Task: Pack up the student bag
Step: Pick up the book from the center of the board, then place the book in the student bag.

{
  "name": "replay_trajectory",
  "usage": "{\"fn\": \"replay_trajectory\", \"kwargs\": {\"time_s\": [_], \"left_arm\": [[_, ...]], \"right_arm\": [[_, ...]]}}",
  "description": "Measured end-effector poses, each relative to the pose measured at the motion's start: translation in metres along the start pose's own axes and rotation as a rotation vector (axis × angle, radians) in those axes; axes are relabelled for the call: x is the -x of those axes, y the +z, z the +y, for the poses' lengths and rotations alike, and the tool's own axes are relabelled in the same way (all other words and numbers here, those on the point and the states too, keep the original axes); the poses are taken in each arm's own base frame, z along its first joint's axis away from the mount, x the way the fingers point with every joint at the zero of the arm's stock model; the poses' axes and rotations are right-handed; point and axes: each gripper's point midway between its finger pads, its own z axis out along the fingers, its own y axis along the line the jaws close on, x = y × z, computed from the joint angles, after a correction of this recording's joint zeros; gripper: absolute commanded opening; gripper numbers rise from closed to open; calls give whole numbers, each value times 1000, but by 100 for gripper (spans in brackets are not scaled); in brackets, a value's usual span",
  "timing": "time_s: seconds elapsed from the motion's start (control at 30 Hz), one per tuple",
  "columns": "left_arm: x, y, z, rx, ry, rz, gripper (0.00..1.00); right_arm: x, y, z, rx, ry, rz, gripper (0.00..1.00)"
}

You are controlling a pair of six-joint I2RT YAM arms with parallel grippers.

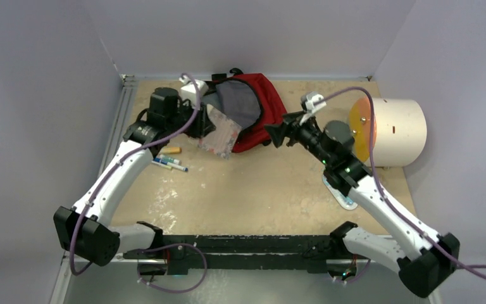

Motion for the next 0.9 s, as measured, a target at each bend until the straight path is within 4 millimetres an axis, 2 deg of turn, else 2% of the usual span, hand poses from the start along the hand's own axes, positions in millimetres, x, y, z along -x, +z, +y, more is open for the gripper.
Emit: {"fn": "replay_trajectory", "kwargs": {"time_s": [0.17, 0.33, 0.43, 0.67, 0.8, 0.9], "left_arm": [[-6, -21, 67, 211, -302, -6, 0], [-15, -47, 110, 358, -507, -26, 0], [-20, -58, 116, 420, -555, -24, 0], [-21, -91, 111, 525, -595, -63, 0], [-20, -101, 107, 539, -598, -83, 0], [-23, -104, 106, 545, -608, -76, 0]], "right_arm": [[-25, 43, -32, -173, 147, 139, 73], [-57, 91, -48, -258, 198, 263, 71], [-70, 127, -44, -283, 172, 312, 69], [-106, 211, -8, -313, 37, 406, 70], [-135, 244, -5, -382, -62, 451, 74], [-166, 257, -11, -449, -153, 506, 74]]}}
